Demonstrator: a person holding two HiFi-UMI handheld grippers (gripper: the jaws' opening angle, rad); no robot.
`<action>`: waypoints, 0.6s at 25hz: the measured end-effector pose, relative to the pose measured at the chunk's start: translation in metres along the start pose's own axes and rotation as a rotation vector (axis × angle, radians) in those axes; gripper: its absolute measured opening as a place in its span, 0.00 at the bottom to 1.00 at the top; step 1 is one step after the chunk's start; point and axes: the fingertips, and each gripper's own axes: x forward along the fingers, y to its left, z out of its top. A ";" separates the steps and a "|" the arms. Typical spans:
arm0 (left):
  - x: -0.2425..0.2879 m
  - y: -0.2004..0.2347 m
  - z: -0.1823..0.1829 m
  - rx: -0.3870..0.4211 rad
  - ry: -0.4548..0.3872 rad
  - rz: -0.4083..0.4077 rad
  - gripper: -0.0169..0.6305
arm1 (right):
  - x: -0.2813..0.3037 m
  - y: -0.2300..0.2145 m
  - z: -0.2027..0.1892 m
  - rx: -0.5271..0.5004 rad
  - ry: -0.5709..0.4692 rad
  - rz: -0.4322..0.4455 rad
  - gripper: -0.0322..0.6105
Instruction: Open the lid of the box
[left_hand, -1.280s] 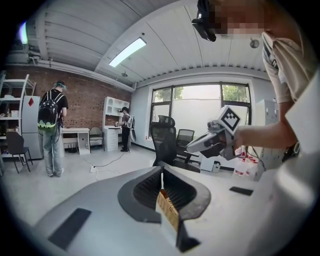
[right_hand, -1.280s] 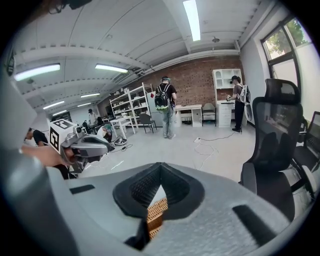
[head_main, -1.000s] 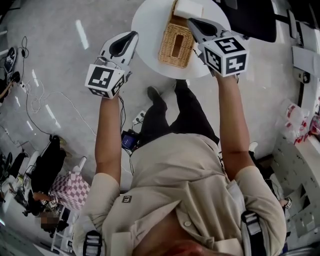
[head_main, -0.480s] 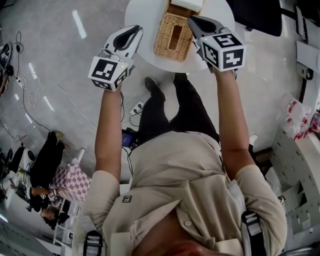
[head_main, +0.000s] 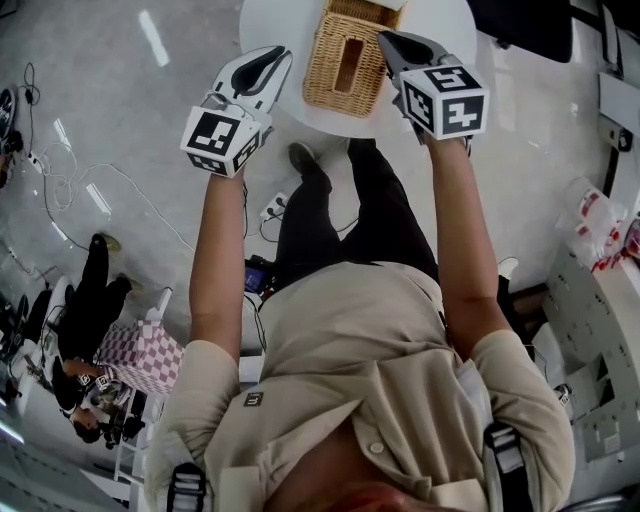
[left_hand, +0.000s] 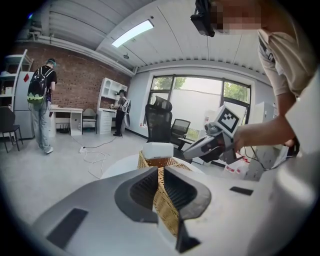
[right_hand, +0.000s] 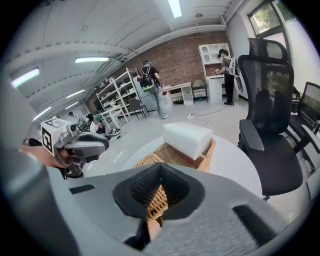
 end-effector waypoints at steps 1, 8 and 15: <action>0.001 0.001 -0.003 -0.001 0.003 -0.003 0.05 | 0.003 0.000 -0.003 0.005 0.003 -0.005 0.04; 0.011 -0.001 -0.017 -0.007 0.019 -0.027 0.05 | 0.009 -0.009 -0.025 0.044 0.022 -0.042 0.10; 0.017 0.004 -0.030 -0.015 0.037 -0.040 0.05 | 0.017 -0.016 -0.038 0.071 0.027 -0.077 0.15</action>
